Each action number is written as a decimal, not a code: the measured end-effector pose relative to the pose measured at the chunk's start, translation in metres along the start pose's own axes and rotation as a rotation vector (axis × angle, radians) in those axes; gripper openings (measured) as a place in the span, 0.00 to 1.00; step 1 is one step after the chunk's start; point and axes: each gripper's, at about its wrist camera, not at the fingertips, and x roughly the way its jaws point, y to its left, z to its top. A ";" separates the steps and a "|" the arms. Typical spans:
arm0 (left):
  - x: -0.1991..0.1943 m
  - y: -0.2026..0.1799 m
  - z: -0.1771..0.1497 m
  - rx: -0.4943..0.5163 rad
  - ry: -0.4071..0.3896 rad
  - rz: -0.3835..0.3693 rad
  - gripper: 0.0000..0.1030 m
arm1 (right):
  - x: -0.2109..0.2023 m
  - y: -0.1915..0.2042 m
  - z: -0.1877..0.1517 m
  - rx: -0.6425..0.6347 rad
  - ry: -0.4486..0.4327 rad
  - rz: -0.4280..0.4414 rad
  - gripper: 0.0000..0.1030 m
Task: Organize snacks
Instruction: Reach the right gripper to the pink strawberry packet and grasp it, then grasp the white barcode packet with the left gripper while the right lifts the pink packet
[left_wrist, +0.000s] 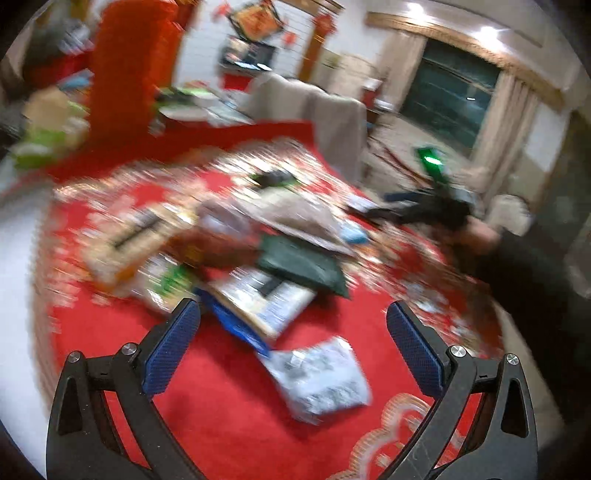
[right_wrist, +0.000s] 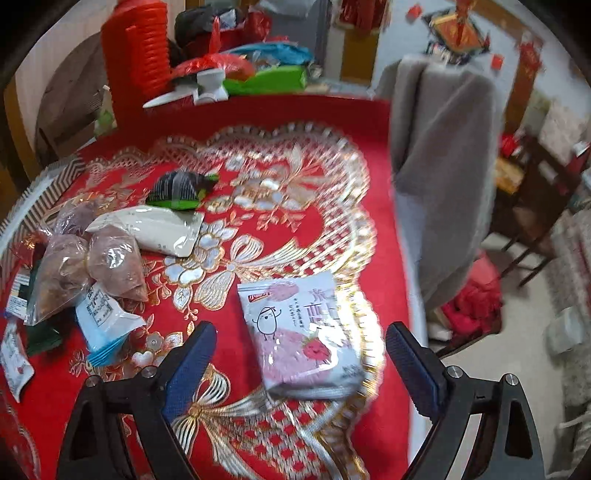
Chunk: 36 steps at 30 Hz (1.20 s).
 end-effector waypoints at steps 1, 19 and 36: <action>0.004 -0.003 -0.002 0.009 0.022 -0.011 0.99 | 0.004 -0.001 0.002 -0.001 0.006 0.011 0.86; 0.026 -0.048 -0.029 0.164 0.171 -0.004 0.99 | -0.001 0.019 -0.014 0.032 -0.044 0.030 0.50; 0.050 -0.052 -0.030 0.111 0.232 0.226 0.92 | -0.016 0.031 -0.020 0.273 -0.139 -0.002 0.48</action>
